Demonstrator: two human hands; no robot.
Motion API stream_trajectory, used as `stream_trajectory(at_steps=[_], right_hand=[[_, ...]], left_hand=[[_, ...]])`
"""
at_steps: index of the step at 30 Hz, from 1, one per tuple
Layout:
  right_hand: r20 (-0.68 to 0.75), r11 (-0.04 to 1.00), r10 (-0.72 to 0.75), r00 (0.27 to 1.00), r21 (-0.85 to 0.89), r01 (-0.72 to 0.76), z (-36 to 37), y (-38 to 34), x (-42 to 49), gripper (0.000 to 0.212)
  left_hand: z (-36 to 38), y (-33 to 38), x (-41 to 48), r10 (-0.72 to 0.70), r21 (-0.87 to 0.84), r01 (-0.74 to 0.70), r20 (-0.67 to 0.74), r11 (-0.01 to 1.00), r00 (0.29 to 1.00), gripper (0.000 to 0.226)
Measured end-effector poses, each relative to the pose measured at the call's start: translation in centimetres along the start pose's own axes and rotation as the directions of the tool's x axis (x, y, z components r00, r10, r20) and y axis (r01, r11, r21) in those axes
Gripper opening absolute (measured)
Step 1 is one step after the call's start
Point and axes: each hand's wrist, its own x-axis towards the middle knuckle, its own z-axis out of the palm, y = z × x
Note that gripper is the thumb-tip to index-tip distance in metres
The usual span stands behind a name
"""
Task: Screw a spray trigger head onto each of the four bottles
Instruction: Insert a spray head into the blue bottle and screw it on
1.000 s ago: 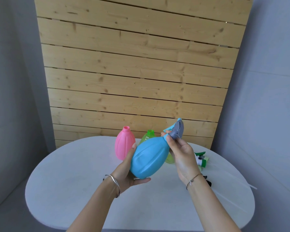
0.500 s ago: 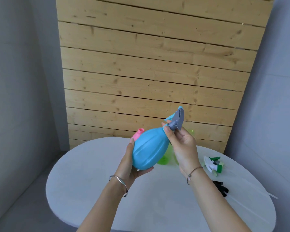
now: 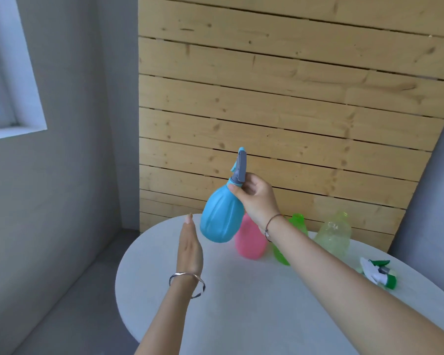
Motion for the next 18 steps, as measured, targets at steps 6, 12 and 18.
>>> stream_trajectory(at_steps=[6, 12, 18], right_hand=[[0.051, 0.996, 0.070, 0.996, -0.061, -0.067, 1.8, 4.2, 1.8, 0.019], [0.040, 0.987, 0.126, 0.991, -0.103, -0.122, 2.8, 6.7, 2.6, 0.021], [0.038, 0.985, 0.126, 0.991, -0.122, -0.120, 3.3, 7.9, 2.4, 0.019]], left_hand=[[0.0, -1.8, 0.8, -0.056, -0.017, 0.057, 0.062, 0.998, 0.997, 0.062], [-0.2, -3.3, 1.6, -0.149, -0.015, 0.151, 0.089, 0.988, 0.985, 0.067], [0.2, -3.6, 1.9, -0.138, 0.008, 0.138, 0.112, 0.990, 0.984, 0.060]])
